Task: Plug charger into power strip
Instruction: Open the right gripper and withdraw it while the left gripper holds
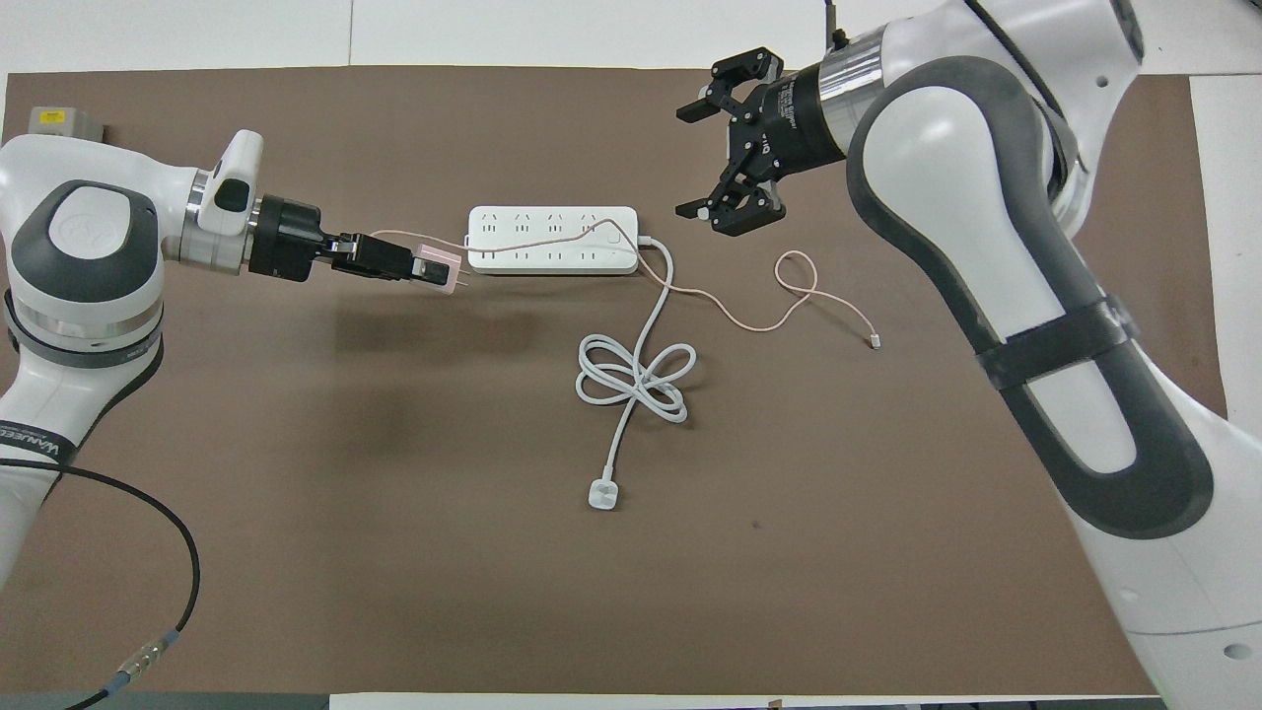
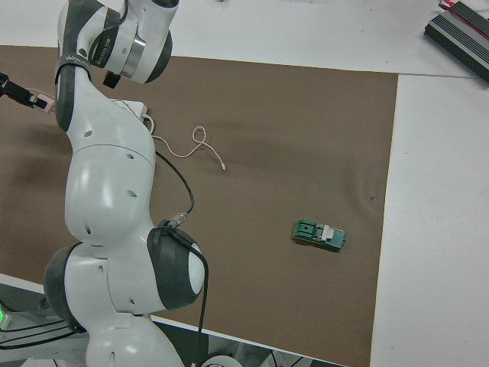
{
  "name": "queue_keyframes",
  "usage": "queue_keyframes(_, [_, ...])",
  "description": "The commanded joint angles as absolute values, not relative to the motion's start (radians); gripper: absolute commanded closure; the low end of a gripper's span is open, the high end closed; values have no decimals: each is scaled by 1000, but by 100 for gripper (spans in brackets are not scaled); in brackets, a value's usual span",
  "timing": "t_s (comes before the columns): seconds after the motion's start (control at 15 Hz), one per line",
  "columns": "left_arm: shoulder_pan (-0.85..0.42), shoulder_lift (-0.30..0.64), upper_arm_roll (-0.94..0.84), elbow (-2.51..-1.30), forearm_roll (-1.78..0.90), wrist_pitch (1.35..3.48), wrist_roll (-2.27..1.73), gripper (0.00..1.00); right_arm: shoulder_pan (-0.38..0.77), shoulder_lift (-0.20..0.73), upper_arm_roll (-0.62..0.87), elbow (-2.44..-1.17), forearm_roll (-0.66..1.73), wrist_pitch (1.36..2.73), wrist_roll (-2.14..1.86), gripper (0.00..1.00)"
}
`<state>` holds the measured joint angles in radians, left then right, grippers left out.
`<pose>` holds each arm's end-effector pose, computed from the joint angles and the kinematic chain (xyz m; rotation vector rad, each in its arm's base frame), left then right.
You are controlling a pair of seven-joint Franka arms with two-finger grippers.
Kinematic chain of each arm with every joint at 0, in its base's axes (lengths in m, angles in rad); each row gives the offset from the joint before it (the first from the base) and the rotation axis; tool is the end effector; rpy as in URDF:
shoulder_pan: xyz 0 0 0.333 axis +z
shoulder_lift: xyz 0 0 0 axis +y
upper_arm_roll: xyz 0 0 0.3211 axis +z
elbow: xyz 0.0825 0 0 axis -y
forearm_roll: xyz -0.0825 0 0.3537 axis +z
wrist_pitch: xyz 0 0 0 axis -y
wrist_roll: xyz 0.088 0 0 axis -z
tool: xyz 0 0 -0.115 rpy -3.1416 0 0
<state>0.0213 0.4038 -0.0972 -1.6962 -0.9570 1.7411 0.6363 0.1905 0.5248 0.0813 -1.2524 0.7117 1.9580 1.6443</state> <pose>0.6052 -0.1198 0.3900 2.1145 -0.3753 -0.0692 0.6716 0.2218 0.5007 -1.7436 1.8054 0.6428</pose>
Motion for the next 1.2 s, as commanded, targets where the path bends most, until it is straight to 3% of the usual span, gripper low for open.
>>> queue_keyframes(0.0, [17, 410, -95, -1628, -783, 1733, 644, 100, 161, 471, 89, -1259, 635, 1939, 1591, 0])
queue_keyframes(0.47, [-57, 465, -97, -1464, -468, 1816, 763, 100, 87, 405, 86, -1273, 490, 1810, 1199, 0])
queue_keyframes(0.73, [-104, 474, -97, -1457, -427, 1891, 882, 100, 61, 370, 86, -1284, 361, 1701, 878, 0])
queue_keyframes(1.13, [-167, 537, -103, -1341, -215, 1898, 980, 100, 41, 301, 46, -1327, 193, 1617, 364, 0])
